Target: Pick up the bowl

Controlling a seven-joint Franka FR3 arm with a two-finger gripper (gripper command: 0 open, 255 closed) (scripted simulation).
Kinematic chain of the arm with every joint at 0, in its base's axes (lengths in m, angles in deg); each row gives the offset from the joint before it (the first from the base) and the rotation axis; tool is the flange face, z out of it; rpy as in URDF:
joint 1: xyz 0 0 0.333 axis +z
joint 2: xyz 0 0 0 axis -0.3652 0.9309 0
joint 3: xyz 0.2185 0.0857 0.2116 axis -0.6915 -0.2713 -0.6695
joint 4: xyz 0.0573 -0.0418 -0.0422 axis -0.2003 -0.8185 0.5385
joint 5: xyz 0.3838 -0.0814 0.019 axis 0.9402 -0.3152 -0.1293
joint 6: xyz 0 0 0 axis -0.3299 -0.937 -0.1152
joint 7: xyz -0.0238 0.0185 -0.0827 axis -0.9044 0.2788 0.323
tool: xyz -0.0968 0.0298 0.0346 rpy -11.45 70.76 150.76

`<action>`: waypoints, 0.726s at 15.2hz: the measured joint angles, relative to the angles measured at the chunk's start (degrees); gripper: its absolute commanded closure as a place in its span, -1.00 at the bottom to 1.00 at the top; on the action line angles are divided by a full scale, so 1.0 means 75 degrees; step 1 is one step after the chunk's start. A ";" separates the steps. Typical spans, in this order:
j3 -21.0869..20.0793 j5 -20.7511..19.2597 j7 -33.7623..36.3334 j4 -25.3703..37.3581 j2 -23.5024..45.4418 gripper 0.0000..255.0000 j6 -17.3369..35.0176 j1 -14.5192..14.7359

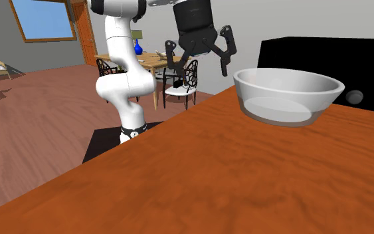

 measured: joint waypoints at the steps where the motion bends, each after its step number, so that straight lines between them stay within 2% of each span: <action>1: -0.0067 0.0063 0.0109 0.0194 0.0173 -1.00 0.0078 0.0030; 7: -0.0421 0.0326 0.0630 0.1025 0.1002 -1.00 0.0629 0.0193; 11: -0.0479 0.0384 0.0599 0.0704 0.1059 -1.00 0.1045 0.0225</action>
